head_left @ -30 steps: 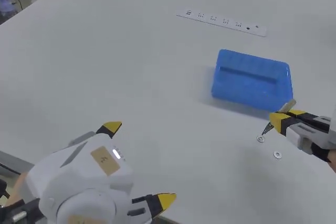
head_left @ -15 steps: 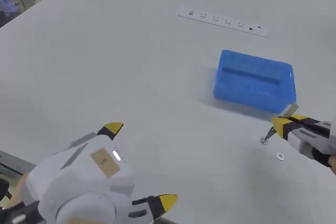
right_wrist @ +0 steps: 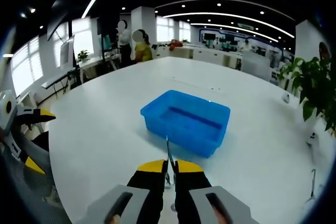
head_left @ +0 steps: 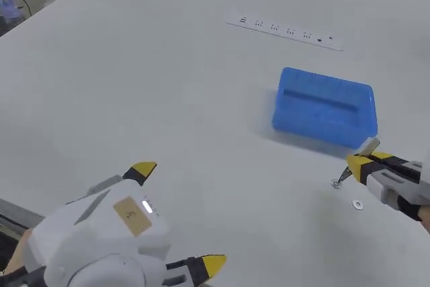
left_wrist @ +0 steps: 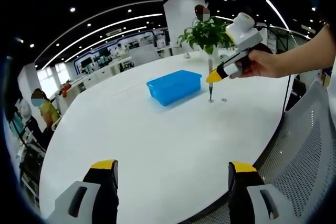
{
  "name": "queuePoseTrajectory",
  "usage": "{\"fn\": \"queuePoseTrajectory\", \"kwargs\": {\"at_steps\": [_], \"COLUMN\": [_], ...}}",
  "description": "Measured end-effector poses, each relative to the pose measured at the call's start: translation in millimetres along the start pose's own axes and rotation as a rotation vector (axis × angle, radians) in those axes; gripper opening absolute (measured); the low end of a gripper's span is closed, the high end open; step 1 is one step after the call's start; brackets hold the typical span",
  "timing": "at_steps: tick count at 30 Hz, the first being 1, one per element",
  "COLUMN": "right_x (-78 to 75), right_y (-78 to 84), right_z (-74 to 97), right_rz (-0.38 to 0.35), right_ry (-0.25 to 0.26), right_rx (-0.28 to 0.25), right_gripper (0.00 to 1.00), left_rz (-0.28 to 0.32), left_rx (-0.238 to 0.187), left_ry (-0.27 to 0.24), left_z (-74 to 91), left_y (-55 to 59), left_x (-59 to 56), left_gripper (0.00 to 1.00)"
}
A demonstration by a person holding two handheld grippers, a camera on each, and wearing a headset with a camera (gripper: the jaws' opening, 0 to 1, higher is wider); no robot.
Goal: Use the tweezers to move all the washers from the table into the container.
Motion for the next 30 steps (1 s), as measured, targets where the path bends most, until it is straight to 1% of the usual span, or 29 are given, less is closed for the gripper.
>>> {"fn": "queuePoseTrajectory", "kwargs": {"at_steps": [2,7,11,13,16,21,25,27,30], "right_x": [0.8,2.0,4.0,3.6,1.0,-0.3,0.6,2.4,3.8], "right_y": [0.1,-0.5,-0.1,-0.2,-1.7,-1.2,0.1,0.4,0.9], "right_z": [-0.4,-0.3,0.7,0.9,-0.1,-0.4,-0.6,-0.2,0.3], "right_rz": [0.01,0.045,0.069,0.068,0.04,0.029,0.039,0.05,0.059], "right_ry": [-0.001,0.018,0.015,0.016,0.022,0.025,0.032,0.026,0.029], "right_rx": [-0.002,0.013,0.017,0.018,0.026,0.022,0.013,0.011,0.006], "right_gripper": [0.03,0.02,0.03,0.03,0.03,0.03,0.02,0.02,0.01], "left_rz": [0.0,0.003,0.0,0.001,0.001,-0.002,-0.004,-0.003,-0.004], "left_rx": [0.001,0.001,0.003,0.005,0.006,0.011,0.013,0.013,0.012], "left_ry": [0.002,0.003,0.003,0.003,0.001,0.003,0.001,-0.002,-0.003], "left_z": [-0.1,-0.1,-0.1,-0.1,-0.1,-0.2,-0.2,-0.2,-0.2], "left_y": [0.3,0.3,0.5,0.7,0.8,1.7,2.0,1.9,1.7], "left_x": [-0.2,-0.4,-0.6,-0.5,-0.3,-0.3,-0.1,0.3,0.3], "left_gripper": [0.89,0.89,0.89,0.89,0.89,0.89,0.88,0.88,0.88]}}
Point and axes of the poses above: the centre of the closed fingertips' face, and the gripper's own axes: z roughly backward along the fingers, x roughly to its left, y roughly out of its underside, the point moved 7 cm from there along z, roughly backward along the fingers, and after that the axes turned 14 degrees about -x, right-handed, at the moved point
